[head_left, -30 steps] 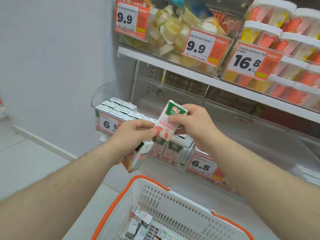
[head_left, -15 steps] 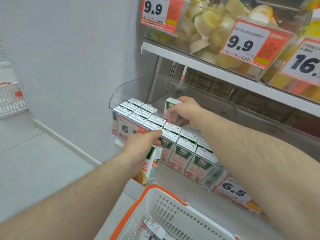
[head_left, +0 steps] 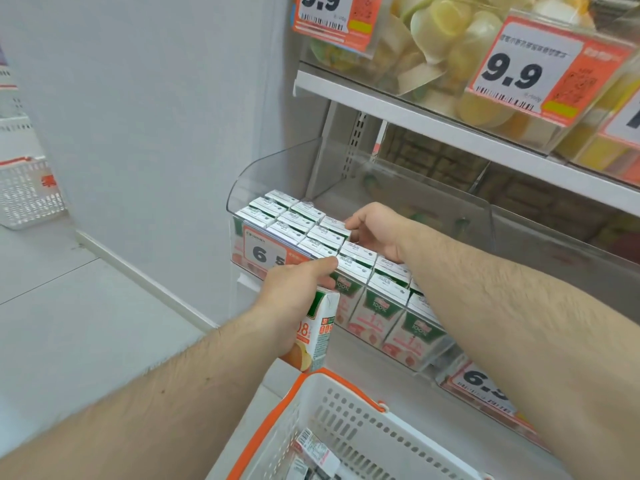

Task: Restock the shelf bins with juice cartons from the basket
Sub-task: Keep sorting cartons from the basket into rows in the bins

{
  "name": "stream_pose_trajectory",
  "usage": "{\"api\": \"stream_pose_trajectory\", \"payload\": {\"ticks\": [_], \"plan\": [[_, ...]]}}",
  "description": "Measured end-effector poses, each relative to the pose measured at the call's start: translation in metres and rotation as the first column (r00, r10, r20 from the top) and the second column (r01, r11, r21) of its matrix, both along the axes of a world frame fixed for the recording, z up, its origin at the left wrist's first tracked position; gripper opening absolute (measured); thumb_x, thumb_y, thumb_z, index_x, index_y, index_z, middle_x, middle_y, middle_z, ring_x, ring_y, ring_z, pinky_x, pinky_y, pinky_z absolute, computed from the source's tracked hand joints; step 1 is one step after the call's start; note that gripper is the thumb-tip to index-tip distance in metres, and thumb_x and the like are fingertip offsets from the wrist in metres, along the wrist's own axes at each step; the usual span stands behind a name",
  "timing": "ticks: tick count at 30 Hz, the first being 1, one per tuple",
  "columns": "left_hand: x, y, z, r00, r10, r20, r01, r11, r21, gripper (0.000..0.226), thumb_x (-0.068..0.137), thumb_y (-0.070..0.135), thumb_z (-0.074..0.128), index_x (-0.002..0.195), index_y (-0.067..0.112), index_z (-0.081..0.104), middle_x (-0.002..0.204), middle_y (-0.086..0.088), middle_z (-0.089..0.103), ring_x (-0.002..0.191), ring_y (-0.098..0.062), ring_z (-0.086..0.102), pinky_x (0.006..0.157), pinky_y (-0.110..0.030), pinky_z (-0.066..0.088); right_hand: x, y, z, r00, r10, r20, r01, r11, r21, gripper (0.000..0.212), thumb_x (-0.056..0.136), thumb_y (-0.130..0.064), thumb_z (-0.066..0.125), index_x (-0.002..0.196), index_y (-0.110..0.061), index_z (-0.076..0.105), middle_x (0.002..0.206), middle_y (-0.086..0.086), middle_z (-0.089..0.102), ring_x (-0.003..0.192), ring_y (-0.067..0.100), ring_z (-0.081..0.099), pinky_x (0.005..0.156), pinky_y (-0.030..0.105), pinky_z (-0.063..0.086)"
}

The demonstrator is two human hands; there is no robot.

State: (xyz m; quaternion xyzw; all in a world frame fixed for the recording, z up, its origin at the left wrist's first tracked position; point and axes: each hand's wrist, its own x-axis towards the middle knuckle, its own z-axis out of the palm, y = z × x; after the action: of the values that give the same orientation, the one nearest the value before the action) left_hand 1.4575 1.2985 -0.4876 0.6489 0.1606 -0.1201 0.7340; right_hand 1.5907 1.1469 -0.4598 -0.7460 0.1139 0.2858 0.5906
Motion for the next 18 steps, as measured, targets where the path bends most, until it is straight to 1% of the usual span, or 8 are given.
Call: {"api": "stream_pose_trajectory", "payload": {"ticks": [3, 5, 9, 11, 13, 14, 16, 18], "plan": [[0.000, -0.001, -0.001, 1.000, 0.010, -0.012, -0.010, 1.000, -0.002, 0.028, 0.083, 0.044, 0.069, 0.084, 0.016, 0.073, 0.065, 0.002, 0.073, 0.068, -0.023, 0.068, 0.066, -0.029, 0.050, -0.001, -0.002, 0.002, 0.999, 0.041, -0.019, -0.042, 0.998, -0.045, 0.037, 0.082, -0.012, 0.052, 0.116, -0.005, 0.062, 0.110, 0.015, 0.067, 0.095, 0.031, 0.064, 0.096, 0.046, 0.051], [0.001, -0.001, -0.001, 1.000, 0.016, -0.012, -0.016, 1.000, 0.002, 0.030, 0.083, 0.045, 0.069, 0.085, 0.016, 0.073, 0.066, 0.002, 0.073, 0.068, -0.022, 0.068, 0.065, -0.029, 0.050, -0.005, -0.001, 0.005, 0.998, 0.058, -0.029, -0.060, 0.996, -0.065, 0.036, 0.091, -0.014, 0.049, 0.121, -0.001, 0.065, 0.121, 0.014, 0.069, 0.103, 0.031, 0.064, 0.097, 0.045, 0.051], [-0.003, -0.001, 0.000, 1.000, -0.012, -0.010, 0.013, 0.999, 0.039, 0.034, 0.086, 0.052, 0.064, 0.091, 0.019, 0.071, 0.076, -0.001, 0.074, 0.069, -0.021, 0.068, 0.061, -0.027, 0.050, -0.013, 0.003, 0.014, 0.996, 0.086, -0.023, -0.089, 0.970, -0.225, 0.032, 0.097, -0.025, 0.052, 0.120, -0.009, 0.067, 0.120, 0.007, 0.071, 0.100, 0.027, 0.066, 0.099, 0.043, 0.049], [-0.008, 0.000, 0.003, 0.999, -0.047, -0.016, 0.047, 0.999, 0.025, 0.039, 0.088, 0.057, 0.058, 0.093, 0.020, 0.070, 0.083, -0.004, 0.075, 0.074, -0.022, 0.069, 0.062, -0.029, 0.050, -0.019, 0.006, 0.020, 0.984, 0.118, 0.134, -0.046, 0.893, -0.448, 0.024, 0.094, -0.030, 0.060, 0.109, -0.014, 0.069, 0.112, 0.003, 0.073, 0.103, 0.023, 0.067, 0.099, 0.044, 0.050], [-0.015, 0.000, 0.008, 0.997, -0.068, -0.024, 0.068, 0.998, -0.011, 0.043, 0.091, 0.060, 0.052, 0.094, 0.021, 0.069, 0.087, -0.006, 0.074, 0.077, -0.023, 0.068, 0.063, -0.031, 0.050, -0.030, 0.007, 0.028, 0.901, 0.177, 0.397, 0.120, 0.778, -0.617, 0.013, 0.091, -0.031, 0.066, 0.093, -0.018, 0.067, 0.101, -0.001, 0.068, 0.097, 0.017, 0.063, 0.088, 0.036, 0.051], [-0.019, -0.001, 0.010, 0.997, -0.071, -0.024, 0.070, 0.997, -0.032, 0.044, 0.092, 0.061, 0.049, 0.092, 0.021, 0.069, 0.085, -0.006, 0.073, 0.075, -0.023, 0.067, 0.062, -0.031, 0.050, -0.038, 0.007, 0.032, 0.831, 0.179, 0.527, 0.232, 0.750, -0.619, 0.010, 0.090, -0.028, 0.066, 0.088, -0.019, 0.065, 0.097, -0.003, 0.065, 0.093, 0.015, 0.061, 0.080, 0.031, 0.049], [-0.027, -0.004, 0.014, 0.997, -0.081, -0.002, 0.081, 0.994, -0.067, 0.047, 0.094, 0.062, 0.046, 0.086, 0.021, 0.068, 0.078, -0.007, 0.070, 0.068, -0.023, 0.063, 0.061, -0.031, 0.050, -0.064, 0.009, 0.043, 0.663, 0.137, 0.736, 0.402, 0.764, -0.505, 0.007, 0.090, -0.021, 0.060, 0.083, -0.022, 0.063, 0.087, -0.010, 0.062, 0.086, 0.011, 0.059, 0.069, 0.023, 0.043], [-0.035, -0.010, 0.018, 0.994, -0.098, 0.036, 0.102, 0.990, -0.098, 0.049, 0.095, 0.061, 0.043, 0.081, 0.021, 0.068, 0.075, -0.007, 0.069, 0.067, -0.023, 0.062, 0.063, -0.032, 0.051, -0.103, 0.010, 0.049, 0.532, 0.095, 0.841, 0.454, 0.806, -0.379, 0.011, 0.087, -0.015, 0.059, 0.079, -0.020, 0.066, 0.079, -0.011, 0.063, 0.076, 0.006, 0.056, 0.063, 0.019, 0.043]]}}
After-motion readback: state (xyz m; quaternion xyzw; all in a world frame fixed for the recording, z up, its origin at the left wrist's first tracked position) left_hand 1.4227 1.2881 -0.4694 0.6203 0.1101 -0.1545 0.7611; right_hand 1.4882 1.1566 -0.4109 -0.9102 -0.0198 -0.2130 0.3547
